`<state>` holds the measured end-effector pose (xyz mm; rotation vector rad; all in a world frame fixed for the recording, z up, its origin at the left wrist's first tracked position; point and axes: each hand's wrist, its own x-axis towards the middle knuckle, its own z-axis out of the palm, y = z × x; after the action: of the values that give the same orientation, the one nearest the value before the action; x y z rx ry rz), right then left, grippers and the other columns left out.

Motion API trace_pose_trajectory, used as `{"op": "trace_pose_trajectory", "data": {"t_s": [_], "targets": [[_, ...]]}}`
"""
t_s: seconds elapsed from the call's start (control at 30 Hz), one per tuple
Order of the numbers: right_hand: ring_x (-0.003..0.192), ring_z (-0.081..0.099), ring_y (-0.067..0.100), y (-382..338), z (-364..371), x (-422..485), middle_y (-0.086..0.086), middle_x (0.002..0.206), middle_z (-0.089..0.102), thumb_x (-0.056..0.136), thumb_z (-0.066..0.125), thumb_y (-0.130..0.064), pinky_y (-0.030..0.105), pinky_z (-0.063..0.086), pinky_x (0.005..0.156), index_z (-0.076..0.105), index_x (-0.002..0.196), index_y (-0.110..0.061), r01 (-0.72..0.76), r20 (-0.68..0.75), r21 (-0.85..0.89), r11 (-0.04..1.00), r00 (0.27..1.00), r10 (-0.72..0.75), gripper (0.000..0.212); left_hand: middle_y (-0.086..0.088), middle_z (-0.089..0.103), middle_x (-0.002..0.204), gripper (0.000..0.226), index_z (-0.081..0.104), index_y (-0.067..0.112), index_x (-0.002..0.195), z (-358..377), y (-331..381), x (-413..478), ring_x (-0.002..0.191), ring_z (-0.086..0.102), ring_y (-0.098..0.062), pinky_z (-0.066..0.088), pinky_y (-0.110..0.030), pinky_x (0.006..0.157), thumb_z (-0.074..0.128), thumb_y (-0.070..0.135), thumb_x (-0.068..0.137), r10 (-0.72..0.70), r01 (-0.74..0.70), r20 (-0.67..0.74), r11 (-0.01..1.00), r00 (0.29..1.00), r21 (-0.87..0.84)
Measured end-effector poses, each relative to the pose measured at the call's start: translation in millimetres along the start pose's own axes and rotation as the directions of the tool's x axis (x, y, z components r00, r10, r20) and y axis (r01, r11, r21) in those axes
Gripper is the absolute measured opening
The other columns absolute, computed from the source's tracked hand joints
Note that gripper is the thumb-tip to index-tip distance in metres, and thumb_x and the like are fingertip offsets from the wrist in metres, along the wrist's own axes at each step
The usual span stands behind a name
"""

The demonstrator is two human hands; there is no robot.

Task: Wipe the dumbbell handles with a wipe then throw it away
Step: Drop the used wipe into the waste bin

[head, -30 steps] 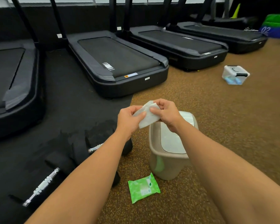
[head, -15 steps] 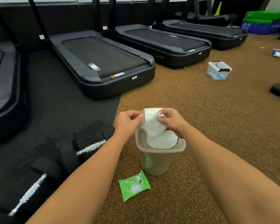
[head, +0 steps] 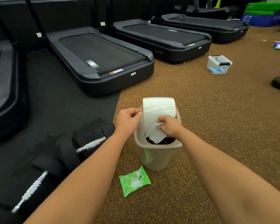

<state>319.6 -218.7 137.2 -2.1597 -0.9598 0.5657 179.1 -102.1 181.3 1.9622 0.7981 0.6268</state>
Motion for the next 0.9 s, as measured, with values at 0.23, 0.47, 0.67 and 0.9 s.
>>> {"op": "trace_pose_trajectory", "data": {"t_s": [0.23, 0.47, 0.67, 0.9], "targets": [[0.094, 0.060, 0.022, 9, 11, 1, 0.006, 0.099, 0.069, 0.083, 0.052, 0.001, 0.027, 0.044, 0.077, 0.066, 0.088, -0.023, -0.004, 0.052, -0.169, 0.986, 0.999, 0.013, 0.028, 0.005, 0.070, 0.110, 0.024, 0.071, 0.019, 0.110, 7, -8, -3, 0.104, 0.060, -0.011, 0.048, -0.037, 0.099, 0.058, 0.016, 0.090, -0.050, 0.049, 0.026, 0.998, 0.998, 0.037], [0.097, 0.061, 0.023, 10, 12, 4, 0.006, 0.101, 0.067, 0.085, 0.053, 0.002, 0.029, 0.047, 0.088, 0.068, 0.098, -0.013, -0.003, 0.039, -0.149, 0.989, 0.999, 0.009, 0.025, 0.000, 0.068, 0.119, 0.028, 0.069, 0.015, 0.116, 12, -10, -5, 0.116, 0.057, -0.018, 0.045, -0.038, 0.103, 0.057, 0.016, 0.090, -0.082, 0.075, 0.086, 0.994, 0.993, 0.081], [0.095, 0.061, 0.023, 8, 10, 2, 0.006, 0.098, 0.067, 0.085, 0.052, 0.001, 0.034, 0.049, 0.091, 0.068, 0.095, -0.014, -0.015, 0.023, -0.117, 0.993, 1.000, 0.018, 0.025, 0.001, 0.067, 0.118, 0.028, 0.068, 0.017, 0.116, 14, -9, -6, 0.113, 0.057, -0.017, 0.046, -0.031, 0.097, 0.055, 0.018, 0.092, -0.107, 0.101, 0.089, 0.992, 0.990, 0.070], [0.084, 0.058, 0.015, 0, 11, 3, 0.000, 0.087, 0.063, 0.086, 0.061, -0.011, 0.022, 0.041, 0.076, 0.070, 0.096, -0.015, 0.021, -0.076, -0.069, 0.997, 0.997, -0.027, 0.013, 0.000, 0.066, 0.120, 0.029, 0.067, 0.017, 0.118, 7, -9, -7, 0.110, 0.058, -0.016, 0.047, -0.031, 0.094, 0.054, 0.019, 0.093, -0.088, 0.080, 0.119, 0.995, 0.989, 0.066]]}}
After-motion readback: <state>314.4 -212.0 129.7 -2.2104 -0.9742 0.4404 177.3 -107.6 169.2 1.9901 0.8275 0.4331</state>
